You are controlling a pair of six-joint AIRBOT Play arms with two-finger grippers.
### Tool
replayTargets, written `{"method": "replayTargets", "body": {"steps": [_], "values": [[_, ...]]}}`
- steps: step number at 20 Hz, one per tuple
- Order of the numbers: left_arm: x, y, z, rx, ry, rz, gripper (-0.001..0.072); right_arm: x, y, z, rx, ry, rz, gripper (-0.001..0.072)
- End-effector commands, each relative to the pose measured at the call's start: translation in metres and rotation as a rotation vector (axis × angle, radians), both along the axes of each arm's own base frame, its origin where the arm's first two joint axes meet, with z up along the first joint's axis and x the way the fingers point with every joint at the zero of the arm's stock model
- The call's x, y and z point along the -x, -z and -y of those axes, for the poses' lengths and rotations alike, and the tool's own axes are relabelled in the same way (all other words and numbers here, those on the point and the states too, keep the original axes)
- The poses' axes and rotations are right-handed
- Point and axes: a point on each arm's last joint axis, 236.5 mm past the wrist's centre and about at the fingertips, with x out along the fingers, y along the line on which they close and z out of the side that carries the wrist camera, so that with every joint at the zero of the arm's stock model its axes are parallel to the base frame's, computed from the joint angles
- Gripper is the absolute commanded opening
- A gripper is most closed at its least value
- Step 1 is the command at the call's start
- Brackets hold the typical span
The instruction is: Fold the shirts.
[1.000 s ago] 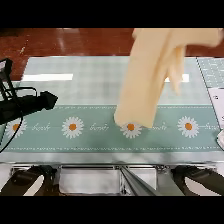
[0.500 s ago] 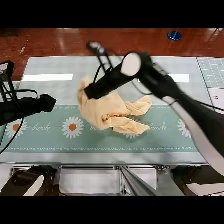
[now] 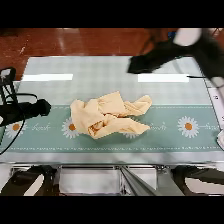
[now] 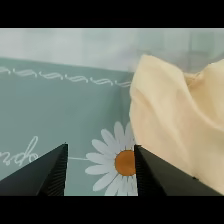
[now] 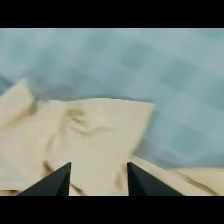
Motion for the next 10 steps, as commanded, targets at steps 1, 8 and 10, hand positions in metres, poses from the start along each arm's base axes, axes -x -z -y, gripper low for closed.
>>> {"method": "replayTargets", "body": {"steps": [1,8,10], "values": [[0.025,0.052,0.051,0.314,0.011,-0.212,0.0505,0.028,0.019,0.166,0.166,0.350,-0.062,0.0413],[-0.040,0.061,0.062,0.730,-0.026,-0.264,0.0506,0.150,0.143,0.208,-0.027,0.563,-0.279,0.0408],[-0.055,0.070,0.058,0.721,-0.007,-0.315,0.0506,0.172,0.162,0.202,-0.033,0.559,-0.325,0.0408]]}}
